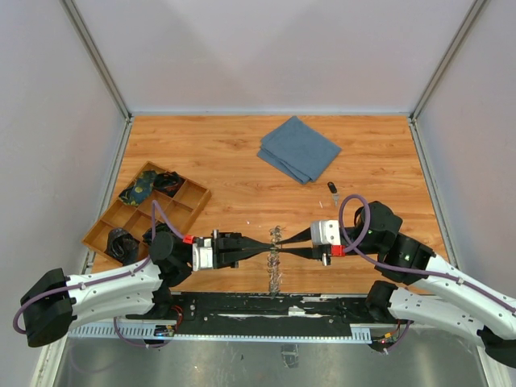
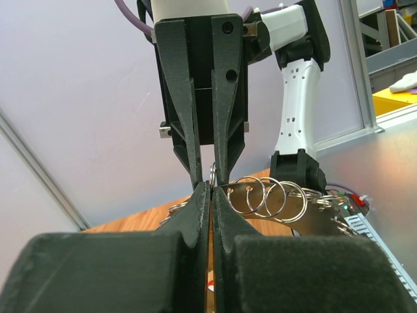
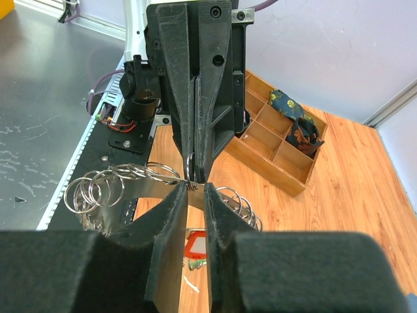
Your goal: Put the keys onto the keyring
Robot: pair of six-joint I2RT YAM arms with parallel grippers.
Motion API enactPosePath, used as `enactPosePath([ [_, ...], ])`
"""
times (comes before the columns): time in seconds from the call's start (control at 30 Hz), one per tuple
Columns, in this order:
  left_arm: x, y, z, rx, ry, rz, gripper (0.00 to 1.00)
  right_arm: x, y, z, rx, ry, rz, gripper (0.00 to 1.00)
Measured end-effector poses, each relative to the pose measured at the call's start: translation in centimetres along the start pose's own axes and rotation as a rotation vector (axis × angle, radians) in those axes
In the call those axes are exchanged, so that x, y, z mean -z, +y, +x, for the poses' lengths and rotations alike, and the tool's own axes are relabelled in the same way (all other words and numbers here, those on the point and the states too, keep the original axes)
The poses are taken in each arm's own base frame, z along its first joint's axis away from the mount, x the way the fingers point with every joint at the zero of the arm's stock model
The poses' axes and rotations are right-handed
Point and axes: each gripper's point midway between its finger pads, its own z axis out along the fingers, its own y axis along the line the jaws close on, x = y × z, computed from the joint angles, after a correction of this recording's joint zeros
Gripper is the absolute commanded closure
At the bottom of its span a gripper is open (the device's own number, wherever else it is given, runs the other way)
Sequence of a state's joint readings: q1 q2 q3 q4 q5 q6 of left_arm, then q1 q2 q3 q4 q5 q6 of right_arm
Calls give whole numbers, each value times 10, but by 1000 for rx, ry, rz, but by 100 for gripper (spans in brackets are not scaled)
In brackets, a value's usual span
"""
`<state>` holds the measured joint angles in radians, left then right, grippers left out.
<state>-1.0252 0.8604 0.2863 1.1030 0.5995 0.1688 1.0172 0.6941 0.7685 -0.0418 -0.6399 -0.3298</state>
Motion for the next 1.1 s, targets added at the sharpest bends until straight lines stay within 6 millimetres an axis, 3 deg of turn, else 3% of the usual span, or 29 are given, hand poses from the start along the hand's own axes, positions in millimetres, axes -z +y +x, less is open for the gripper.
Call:
enactPosePath([
  [0.47,0,1,-3,-7,-11,-3,99,-3,1,-2,-6,-10,-5,100],
  [0.67,0,1,-2,1,-5,-5,79,-1,-1,0,38,11,16,100],
  [0.93,4,5,1,-5,26,-31,71,17,-17,19,194,149,97,100],
  [1.1,4,9,1,-27,52,-43,71,27,-30,14,328,171,151,100],
])
